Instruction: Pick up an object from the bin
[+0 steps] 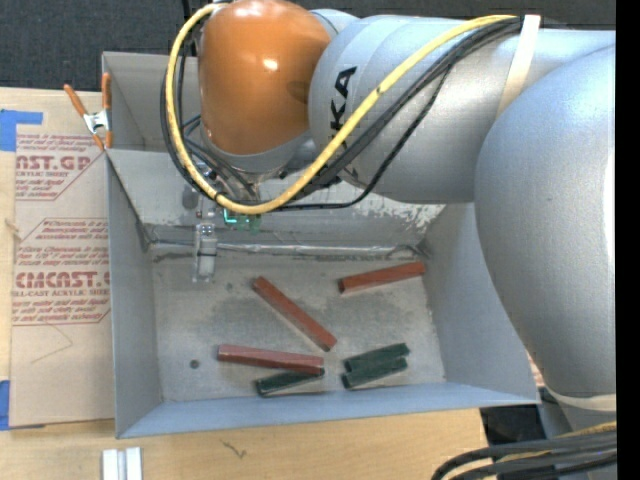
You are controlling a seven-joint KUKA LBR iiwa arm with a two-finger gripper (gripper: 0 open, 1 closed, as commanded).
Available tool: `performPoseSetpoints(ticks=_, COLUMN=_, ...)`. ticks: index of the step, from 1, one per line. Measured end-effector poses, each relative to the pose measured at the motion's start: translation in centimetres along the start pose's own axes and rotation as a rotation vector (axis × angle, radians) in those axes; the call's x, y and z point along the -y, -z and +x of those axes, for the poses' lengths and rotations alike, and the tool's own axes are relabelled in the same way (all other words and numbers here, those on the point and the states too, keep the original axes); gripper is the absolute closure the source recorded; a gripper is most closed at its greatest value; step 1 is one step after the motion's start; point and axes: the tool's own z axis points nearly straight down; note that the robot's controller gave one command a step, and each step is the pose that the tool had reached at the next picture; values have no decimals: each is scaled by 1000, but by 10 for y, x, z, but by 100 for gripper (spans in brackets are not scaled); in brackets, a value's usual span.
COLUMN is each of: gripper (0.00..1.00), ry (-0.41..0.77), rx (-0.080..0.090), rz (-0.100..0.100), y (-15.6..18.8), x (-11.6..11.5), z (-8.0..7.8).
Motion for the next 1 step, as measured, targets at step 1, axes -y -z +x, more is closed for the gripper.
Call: performPoseSetpoints(ticks=1, gripper=0, ry=-2, rx=8, rz=-2, y=5, x=1, z=-2)
